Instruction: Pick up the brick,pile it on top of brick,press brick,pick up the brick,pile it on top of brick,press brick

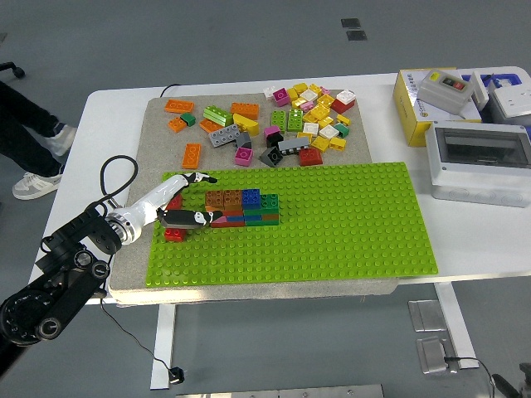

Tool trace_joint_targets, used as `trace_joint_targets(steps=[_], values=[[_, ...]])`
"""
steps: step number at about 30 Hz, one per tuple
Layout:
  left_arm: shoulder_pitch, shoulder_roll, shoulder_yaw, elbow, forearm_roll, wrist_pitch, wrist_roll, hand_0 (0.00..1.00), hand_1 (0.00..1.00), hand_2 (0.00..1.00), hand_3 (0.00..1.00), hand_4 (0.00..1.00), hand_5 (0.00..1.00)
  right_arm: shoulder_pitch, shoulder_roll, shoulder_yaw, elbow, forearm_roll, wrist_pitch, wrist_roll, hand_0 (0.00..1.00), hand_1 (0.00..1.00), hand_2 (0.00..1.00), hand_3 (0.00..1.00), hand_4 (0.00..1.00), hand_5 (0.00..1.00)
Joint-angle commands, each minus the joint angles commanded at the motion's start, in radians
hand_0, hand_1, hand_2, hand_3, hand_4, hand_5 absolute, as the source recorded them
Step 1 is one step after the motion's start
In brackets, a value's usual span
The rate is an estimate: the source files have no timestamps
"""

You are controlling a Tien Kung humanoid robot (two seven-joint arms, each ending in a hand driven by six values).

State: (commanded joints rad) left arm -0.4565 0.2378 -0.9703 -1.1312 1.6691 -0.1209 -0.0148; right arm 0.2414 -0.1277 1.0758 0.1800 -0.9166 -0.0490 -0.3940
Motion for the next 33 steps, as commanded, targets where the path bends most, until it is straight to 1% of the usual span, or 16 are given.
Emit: trace_joint_targets(steps=[2,6,7,9,12,13,15,16,18,19,21,24,26,29,33], values=[[0.003,0.004,-0.008,-0.014,0.009,-0.008,0.008,0.994,0.998,0.998,0.867,0.845,0.430,0.000,-0.001,0.000,0.000,0.001,-0.001,0.000,0.730,0.690,0.692,0.777,0.594,0.998],[0.022,0.023,-0.046,-0.087,0.047,-0.055,0.060,0.994,0.998,0.998,0.867,0.845,0.430,-0.002,-0.004,0.002,0.000,0.004,-0.003,0.001,0.730,0.690,0.692,0.777,0.594,0.998],[0.030,0.032,-0.059,-0.113,0.059,-0.069,0.079,0.998,0.998,0.998,0.851,0.852,0.444,-0.003,-0.005,0.004,0.000,0.003,-0.003,0.002,0.730,0.690,0.687,0.776,0.594,0.997],[0.041,0.046,-0.077,-0.150,0.070,-0.089,0.105,0.998,0.998,0.998,0.851,0.852,0.444,-0.005,-0.005,0.006,0.000,0.002,-0.004,0.001,0.730,0.690,0.687,0.776,0.594,0.997],[0.064,0.082,-0.103,-0.231,0.077,-0.126,0.154,0.998,0.998,0.998,0.851,0.852,0.444,-0.008,-0.006,0.015,0.000,-0.003,-0.004,0.000,0.730,0.690,0.687,0.776,0.594,0.997],[0.070,0.091,-0.106,-0.254,0.077,-0.135,0.166,0.998,0.998,0.998,0.800,0.854,0.451,-0.009,-0.007,0.018,0.000,-0.006,-0.004,-0.001,0.730,0.690,0.682,0.779,0.593,0.996],[0.082,0.109,-0.107,-0.304,0.077,-0.148,0.187,0.998,0.998,0.998,0.800,0.854,0.451,-0.011,-0.007,0.025,0.000,-0.013,-0.003,-0.002,0.730,0.690,0.682,0.779,0.593,0.996],[0.085,0.112,-0.105,-0.322,0.077,-0.151,0.191,0.998,0.998,0.998,0.800,0.854,0.451,-0.011,-0.007,0.027,0.000,-0.015,-0.003,-0.002,0.730,0.690,0.682,0.779,0.593,0.996],[0.093,0.117,-0.099,-0.362,0.079,-0.153,0.197,0.998,0.998,0.998,0.800,0.854,0.451,-0.011,-0.008,0.032,0.000,-0.019,-0.003,-0.003,0.730,0.690,0.682,0.779,0.593,0.996],[0.096,0.118,-0.095,-0.386,0.080,-0.154,0.199,0.998,0.998,0.998,0.746,0.853,0.456,-0.012,-0.008,0.034,0.000,-0.021,-0.003,-0.003,0.731,0.690,0.679,0.778,0.594,0.995],[0.100,0.119,-0.088,-0.417,0.083,-0.154,0.200,0.998,0.998,0.998,0.746,0.853,0.456,-0.012,-0.008,0.035,0.000,-0.023,-0.003,-0.003,0.731,0.690,0.679,0.778,0.594,0.995],[0.102,0.122,-0.078,-0.443,0.084,-0.154,0.202,0.998,0.998,0.998,0.746,0.853,0.456,-0.013,-0.008,0.038,0.000,-0.026,-0.004,-0.005,0.731,0.690,0.679,0.778,0.594,0.995],[0.101,0.122,-0.072,-0.450,0.082,-0.153,0.203,0.998,0.998,0.998,0.738,0.855,0.460,-0.013,-0.009,0.040,0.000,-0.027,-0.004,-0.005,0.732,0.690,0.678,0.777,0.594,0.991],[0.099,0.121,-0.064,-0.447,0.077,-0.153,0.202,0.998,0.998,0.998,0.738,0.855,0.460,-0.013,-0.009,0.040,0.000,-0.028,-0.004,-0.005,0.732,0.690,0.678,0.777,0.594,0.991],[0.100,0.116,-0.058,-0.429,0.075,-0.153,0.200,0.998,0.998,0.998,0.731,0.857,0.463,-0.012,-0.008,0.039,0.000,-0.026,-0.005,-0.005,0.732,0.690,0.677,0.777,0.594,0.991]])
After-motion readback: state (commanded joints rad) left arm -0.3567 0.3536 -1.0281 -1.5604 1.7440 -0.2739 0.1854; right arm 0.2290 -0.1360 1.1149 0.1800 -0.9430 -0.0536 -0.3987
